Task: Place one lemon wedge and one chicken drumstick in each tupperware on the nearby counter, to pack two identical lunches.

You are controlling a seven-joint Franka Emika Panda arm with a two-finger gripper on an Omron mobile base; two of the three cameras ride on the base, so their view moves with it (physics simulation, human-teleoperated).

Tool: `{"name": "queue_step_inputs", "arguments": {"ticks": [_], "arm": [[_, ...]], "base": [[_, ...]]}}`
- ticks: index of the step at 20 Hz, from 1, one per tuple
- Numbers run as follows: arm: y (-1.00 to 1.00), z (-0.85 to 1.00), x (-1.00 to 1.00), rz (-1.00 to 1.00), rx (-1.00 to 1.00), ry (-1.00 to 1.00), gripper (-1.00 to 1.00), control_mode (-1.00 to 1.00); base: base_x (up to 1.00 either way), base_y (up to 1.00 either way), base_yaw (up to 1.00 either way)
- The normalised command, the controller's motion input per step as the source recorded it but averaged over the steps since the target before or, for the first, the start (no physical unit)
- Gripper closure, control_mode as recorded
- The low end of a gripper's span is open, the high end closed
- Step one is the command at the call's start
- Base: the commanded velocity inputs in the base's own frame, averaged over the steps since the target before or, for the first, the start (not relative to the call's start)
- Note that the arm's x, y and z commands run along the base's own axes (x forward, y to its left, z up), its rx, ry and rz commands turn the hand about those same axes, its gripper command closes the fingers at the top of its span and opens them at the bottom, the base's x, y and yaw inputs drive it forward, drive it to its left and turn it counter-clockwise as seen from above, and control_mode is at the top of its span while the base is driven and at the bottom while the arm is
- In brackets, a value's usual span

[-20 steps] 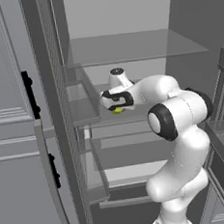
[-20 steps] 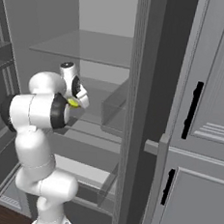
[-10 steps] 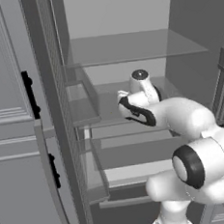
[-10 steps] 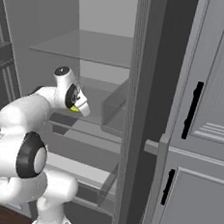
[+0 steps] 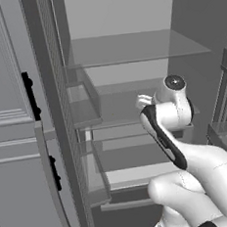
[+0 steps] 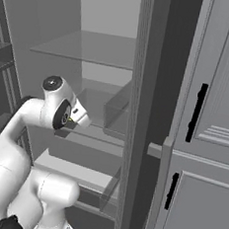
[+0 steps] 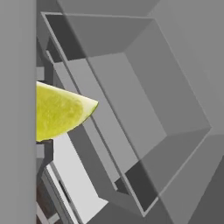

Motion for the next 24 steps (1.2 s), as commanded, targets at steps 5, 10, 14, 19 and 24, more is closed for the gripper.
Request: {"name": "queue_step_inputs", "arguments": {"ticks": [5, 10, 14, 19, 24], "arm": [[-0.24, 0.35, -1.00, 0.00, 0.00, 0.00, 1.00, -1.00], [-0.10, 0.17, -1.00, 0.00, 0.00, -0.03, 1.00, -1.00], [0.00, 0.00, -0.25, 0.00, 0.00, -0.01, 1.00, 1.00], [0.00, 0.00, 0.00, 0.00, 0.00, 0.00, 1.00, 1.00], [0.00, 0.00, 0.00, 0.00, 0.00, 0.00, 1.00, 1.00]], "base": [[0.00, 0.00, 0.00], [0.00, 0.00, 0.00], [-0.75, 0.00, 0.00], [-1.00, 0.35, 0.11], [-0.81, 0.98, 0.33]]}}
